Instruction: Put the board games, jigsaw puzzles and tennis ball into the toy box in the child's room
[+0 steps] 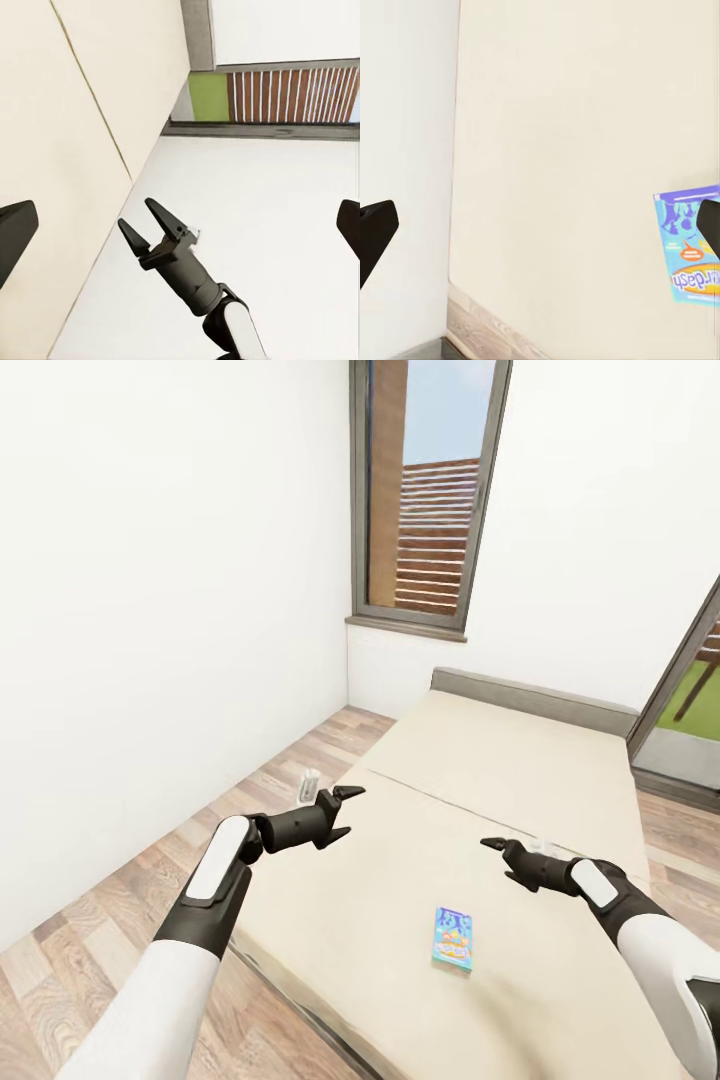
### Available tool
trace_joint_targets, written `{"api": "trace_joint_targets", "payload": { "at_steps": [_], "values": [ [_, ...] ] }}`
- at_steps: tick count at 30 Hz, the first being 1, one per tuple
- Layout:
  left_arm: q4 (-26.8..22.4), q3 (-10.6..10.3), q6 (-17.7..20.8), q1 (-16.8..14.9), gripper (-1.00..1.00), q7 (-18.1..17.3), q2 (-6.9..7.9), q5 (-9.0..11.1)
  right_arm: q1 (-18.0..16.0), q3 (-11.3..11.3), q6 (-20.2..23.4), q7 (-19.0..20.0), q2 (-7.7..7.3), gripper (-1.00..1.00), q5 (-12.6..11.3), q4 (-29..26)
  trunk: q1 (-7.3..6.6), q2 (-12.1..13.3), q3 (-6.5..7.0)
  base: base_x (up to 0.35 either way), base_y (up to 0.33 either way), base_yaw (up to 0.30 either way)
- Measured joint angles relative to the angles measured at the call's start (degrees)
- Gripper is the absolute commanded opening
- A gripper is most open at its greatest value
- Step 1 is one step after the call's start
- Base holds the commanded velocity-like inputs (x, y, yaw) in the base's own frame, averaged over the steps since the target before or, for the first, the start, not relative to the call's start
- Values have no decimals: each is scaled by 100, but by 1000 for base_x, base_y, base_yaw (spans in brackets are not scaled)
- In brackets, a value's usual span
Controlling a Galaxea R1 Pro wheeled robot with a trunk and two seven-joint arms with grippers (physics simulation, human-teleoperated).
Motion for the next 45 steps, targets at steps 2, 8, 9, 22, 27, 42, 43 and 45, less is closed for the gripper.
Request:
{"api": "trace_joint_targets", "payload": {
  "at_steps": [2,8,9,22,27,42,43,45],
  "values": [
    [9,-1,-5,0,100,7,4,44,1,-10,6,-65,2,100,-8,-3,44,-80,-36,0,0,0],
    [10,5,6,5,100,-9,14,166,-41,-68,139,-154,-16,100,-86,-12,176,-321,-144,0,0,0],
    [11,7,4,8,100,-8,17,196,-51,-72,227,-159,-24,100,-100,-15,198,-361,-162,0,0,0],
    [39,15,1,33,100,-1,27,381,-150,-18,1896,-224,-67,100,-98,-163,483,-883,-395,0,0,0],
    [40,15,3,34,100,-3,27,388,-158,-6,2066,-243,-78,100,-86,-226,593,-1084,-485,0,0,0],
    [9,15,-5,43,100,4,28,388,-176,-26,2145,-861,-95,100,-30,-381,923,-1686,-755,0,0,0],
    [9,15,-5,43,100,4,28,388,-176,-26,2145,-862,-95,100,-29,-382,945,-1726,-773,0,0,0],
    [8,15,-5,44,100,5,28,389,-172,-32,2147,-913,-99,100,-31,-431,989,-1806,-809,0,0,0]
  ]
}}
